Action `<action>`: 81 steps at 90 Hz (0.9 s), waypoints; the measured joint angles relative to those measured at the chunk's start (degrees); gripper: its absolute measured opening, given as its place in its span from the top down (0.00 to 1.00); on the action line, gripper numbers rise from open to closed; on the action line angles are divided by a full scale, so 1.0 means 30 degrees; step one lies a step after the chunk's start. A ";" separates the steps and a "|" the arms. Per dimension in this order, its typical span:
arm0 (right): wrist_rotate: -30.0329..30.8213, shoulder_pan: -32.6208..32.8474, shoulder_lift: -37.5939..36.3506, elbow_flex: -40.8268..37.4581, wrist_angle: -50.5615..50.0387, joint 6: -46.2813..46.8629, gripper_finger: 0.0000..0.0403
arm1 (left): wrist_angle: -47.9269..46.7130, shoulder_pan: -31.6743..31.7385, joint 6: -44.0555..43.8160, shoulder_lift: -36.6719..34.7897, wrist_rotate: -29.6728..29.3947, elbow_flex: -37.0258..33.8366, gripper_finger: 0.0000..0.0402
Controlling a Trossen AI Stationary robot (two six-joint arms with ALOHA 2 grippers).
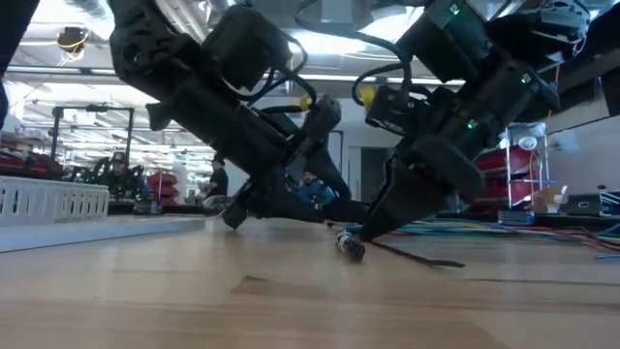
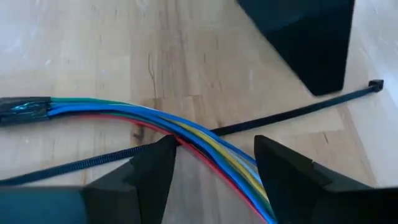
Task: Ziptie cables
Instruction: Wrap the black zip tie around the cable wires to form a loop
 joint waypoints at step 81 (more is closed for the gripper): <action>0.2811 -0.2265 -0.3672 -0.1830 -0.2597 0.0544 0.49 | -0.5795 0.2945 0.4273 -0.1074 0.4336 0.2313 0.47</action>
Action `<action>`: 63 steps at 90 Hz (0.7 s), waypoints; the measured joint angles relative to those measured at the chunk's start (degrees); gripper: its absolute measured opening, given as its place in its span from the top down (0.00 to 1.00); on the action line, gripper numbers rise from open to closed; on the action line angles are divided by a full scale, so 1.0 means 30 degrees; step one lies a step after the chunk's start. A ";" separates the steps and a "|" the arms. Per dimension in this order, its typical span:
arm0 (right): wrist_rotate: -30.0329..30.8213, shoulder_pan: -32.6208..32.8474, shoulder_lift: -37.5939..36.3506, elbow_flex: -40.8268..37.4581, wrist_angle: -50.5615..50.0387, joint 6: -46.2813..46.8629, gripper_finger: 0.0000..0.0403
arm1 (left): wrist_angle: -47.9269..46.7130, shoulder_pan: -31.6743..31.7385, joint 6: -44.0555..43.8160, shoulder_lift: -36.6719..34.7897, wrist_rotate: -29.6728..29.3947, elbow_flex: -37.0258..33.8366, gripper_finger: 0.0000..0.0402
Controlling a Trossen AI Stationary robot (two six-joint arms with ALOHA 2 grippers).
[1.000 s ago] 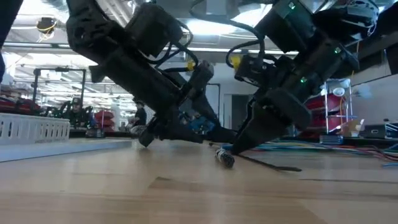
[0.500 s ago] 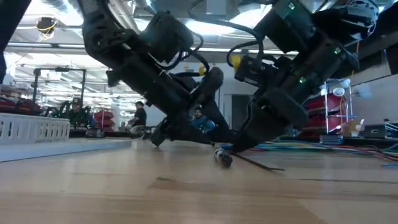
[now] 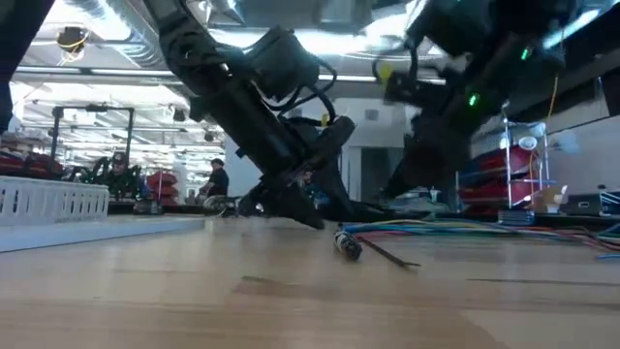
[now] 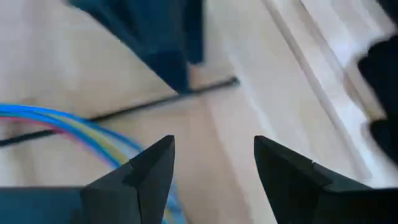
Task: Ziptie cables
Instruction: Wrap the black zip tie around the cable wires to form a loop
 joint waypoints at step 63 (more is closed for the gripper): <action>-0.5169 -0.1319 0.3752 -0.1092 0.8197 -0.1362 0.49 | 0.2259 -0.0091 -0.3426 0.2009 0.1400 0.0284 0.47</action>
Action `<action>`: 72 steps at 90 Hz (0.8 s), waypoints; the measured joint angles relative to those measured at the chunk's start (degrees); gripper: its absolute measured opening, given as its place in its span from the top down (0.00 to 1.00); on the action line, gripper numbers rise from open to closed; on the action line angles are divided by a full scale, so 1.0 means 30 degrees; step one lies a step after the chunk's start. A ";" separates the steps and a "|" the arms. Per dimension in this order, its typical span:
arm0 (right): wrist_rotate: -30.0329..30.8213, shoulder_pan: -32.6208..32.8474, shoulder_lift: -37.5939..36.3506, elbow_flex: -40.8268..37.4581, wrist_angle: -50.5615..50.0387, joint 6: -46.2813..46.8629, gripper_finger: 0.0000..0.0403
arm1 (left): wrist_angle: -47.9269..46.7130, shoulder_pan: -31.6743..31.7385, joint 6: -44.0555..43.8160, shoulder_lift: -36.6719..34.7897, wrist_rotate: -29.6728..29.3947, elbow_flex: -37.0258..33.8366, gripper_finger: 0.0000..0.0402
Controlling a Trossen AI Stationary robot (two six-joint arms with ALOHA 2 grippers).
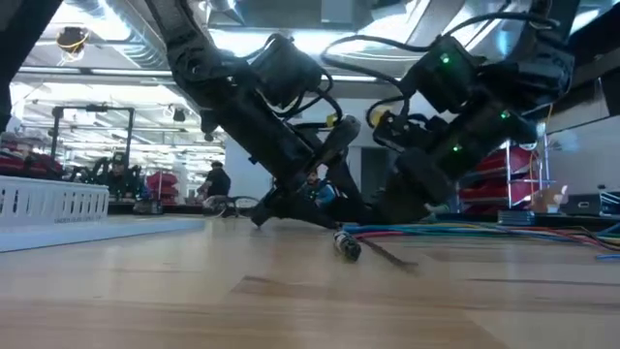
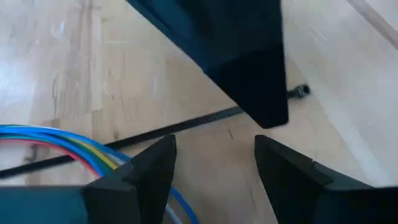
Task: Ziptie cables
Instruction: Wrap the black zip tie around the cable wires to form a loop
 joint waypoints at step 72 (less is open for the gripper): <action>0.0052 -0.0007 0.0089 0.0430 -0.0267 -0.0355 0.49 | 0.0031 -0.0342 0.4783 0.0387 0.0506 0.0401 0.89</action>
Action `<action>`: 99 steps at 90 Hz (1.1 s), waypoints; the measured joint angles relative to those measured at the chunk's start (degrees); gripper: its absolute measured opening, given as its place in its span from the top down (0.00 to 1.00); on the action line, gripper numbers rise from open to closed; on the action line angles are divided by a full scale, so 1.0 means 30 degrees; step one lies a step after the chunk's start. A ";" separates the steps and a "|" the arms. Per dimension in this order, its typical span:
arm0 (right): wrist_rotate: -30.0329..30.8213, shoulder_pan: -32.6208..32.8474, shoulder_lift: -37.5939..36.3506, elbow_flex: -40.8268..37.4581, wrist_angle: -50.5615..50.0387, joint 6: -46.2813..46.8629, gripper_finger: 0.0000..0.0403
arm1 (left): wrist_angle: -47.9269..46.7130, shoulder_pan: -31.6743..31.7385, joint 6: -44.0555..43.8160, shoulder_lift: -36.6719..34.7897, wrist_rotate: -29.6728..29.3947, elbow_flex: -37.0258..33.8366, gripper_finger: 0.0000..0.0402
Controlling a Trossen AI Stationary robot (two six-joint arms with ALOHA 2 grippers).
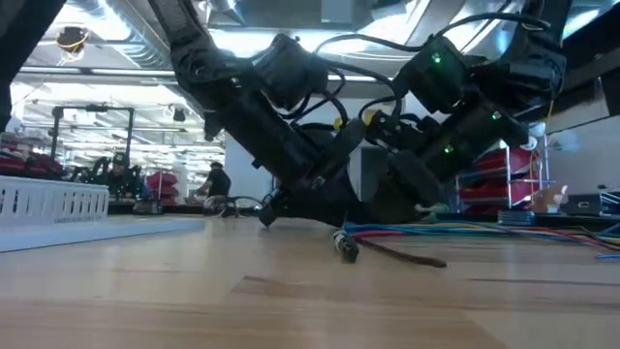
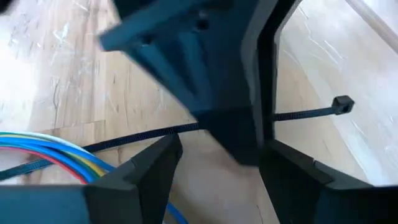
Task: Ziptie cables
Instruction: Wrap the black zip tie around the cable wires to form a loop
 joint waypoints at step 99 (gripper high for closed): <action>0.4250 1.0152 0.2153 0.3166 -0.0052 -0.6855 0.49 | 0.0496 -0.0855 0.5459 -0.1154 -0.0073 -0.0036 1.00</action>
